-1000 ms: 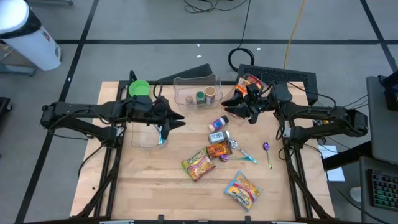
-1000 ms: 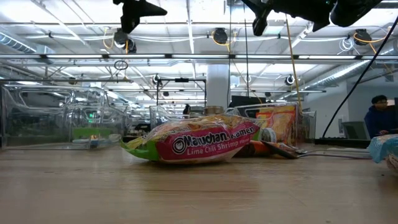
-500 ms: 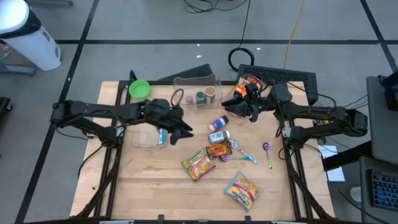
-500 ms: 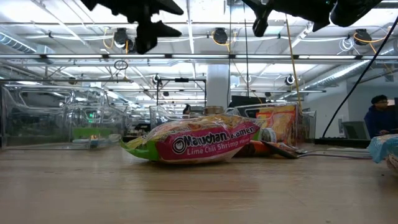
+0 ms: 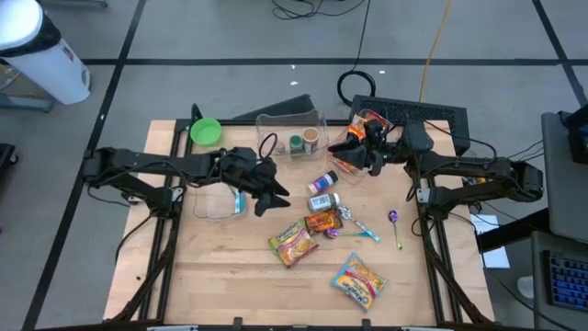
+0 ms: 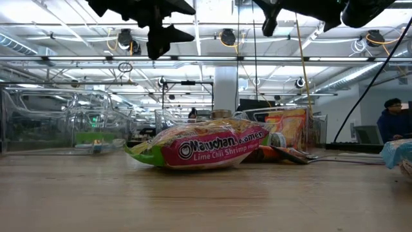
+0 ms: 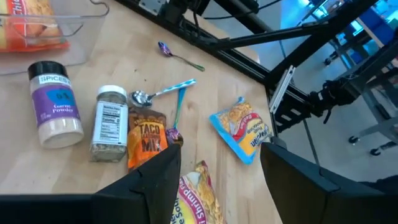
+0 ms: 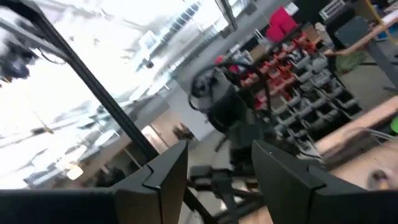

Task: Pick & Place Food Item
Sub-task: Put the white patterned spoon into the left transparent bin

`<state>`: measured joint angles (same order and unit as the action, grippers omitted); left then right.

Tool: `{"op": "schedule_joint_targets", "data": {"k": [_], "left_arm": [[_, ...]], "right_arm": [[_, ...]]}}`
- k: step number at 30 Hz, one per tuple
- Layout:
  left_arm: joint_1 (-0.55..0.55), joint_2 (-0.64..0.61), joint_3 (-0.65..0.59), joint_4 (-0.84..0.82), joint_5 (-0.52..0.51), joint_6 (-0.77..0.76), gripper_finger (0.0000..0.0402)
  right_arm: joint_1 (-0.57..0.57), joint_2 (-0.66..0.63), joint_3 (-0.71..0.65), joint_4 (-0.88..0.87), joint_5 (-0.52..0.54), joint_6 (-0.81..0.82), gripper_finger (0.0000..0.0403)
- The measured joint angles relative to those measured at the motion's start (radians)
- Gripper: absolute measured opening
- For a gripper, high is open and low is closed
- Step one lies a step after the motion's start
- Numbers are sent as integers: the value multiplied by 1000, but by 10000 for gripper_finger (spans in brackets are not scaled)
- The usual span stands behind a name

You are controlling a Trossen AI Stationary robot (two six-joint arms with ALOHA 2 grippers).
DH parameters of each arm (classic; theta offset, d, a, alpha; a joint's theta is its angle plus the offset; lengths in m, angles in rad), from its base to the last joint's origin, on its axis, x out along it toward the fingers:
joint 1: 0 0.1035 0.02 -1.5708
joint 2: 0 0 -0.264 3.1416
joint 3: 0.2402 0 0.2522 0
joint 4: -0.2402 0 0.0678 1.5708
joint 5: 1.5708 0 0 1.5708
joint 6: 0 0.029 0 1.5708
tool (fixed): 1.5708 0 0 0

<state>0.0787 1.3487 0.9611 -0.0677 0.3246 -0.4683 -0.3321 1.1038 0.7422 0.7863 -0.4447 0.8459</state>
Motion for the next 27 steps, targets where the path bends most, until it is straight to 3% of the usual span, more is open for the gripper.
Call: {"op": "schedule_joint_targets", "data": {"k": [8, 13, 16, 19, 24, 27], "left_arm": [[4, 1, 0, -10, -9, 2, 230], [23, 1, 0, -9, -12, 31, 230], [41, 1, 0, -5, -12, 43, 230], [60, 1, 0, -6, -12, 41, 230], [75, 1, 0, -7, -12, 41, 230], [79, 1, 0, -8, -12, 40, 230]], "right_arm": [[59, 0, 20, 264, 2, 138, 178], [151, 0, 172, 173, 26, 36, 195], [203, 0, 309, -100, 23, -120, 203], [246, 11, 462, -504, 34, -283, 207], [301, 64, 665, -1129, 173, -480, 203], [321, 88, 668, -1323, 260, -576, 200]]}}
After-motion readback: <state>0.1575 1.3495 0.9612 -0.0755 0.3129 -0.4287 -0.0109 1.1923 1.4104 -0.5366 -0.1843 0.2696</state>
